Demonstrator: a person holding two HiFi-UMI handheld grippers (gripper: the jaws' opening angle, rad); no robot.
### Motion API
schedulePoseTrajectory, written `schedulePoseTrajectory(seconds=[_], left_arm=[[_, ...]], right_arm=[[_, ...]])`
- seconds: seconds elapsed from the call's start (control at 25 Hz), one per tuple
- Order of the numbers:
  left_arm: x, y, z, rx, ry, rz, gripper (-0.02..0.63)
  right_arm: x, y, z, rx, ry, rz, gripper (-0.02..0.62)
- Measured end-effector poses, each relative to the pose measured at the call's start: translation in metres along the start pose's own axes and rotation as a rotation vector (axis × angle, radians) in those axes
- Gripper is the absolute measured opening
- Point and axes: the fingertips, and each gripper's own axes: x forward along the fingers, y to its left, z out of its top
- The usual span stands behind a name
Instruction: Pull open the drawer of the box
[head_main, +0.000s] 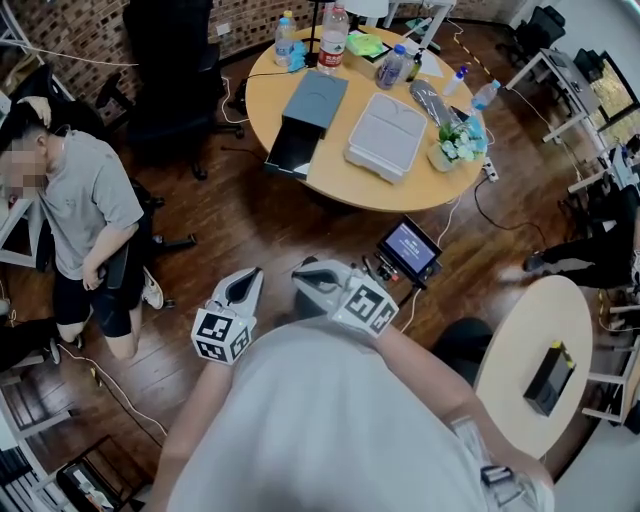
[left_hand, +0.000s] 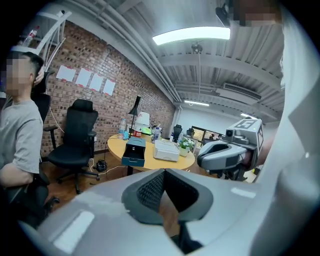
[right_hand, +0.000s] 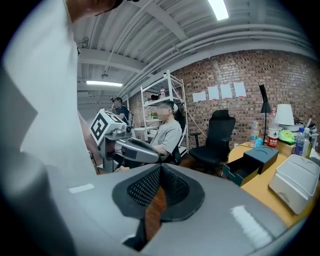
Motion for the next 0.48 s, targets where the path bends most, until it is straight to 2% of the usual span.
schedulePoseTrajectory(seconds=[0.48], left_arm=[[-0.001, -0.016, -0.013, 0.001, 0.022, -0.023, 0.006]], right_arm=[[-0.011, 0.008, -0.008, 0.013, -0.001, -0.007, 0.005]])
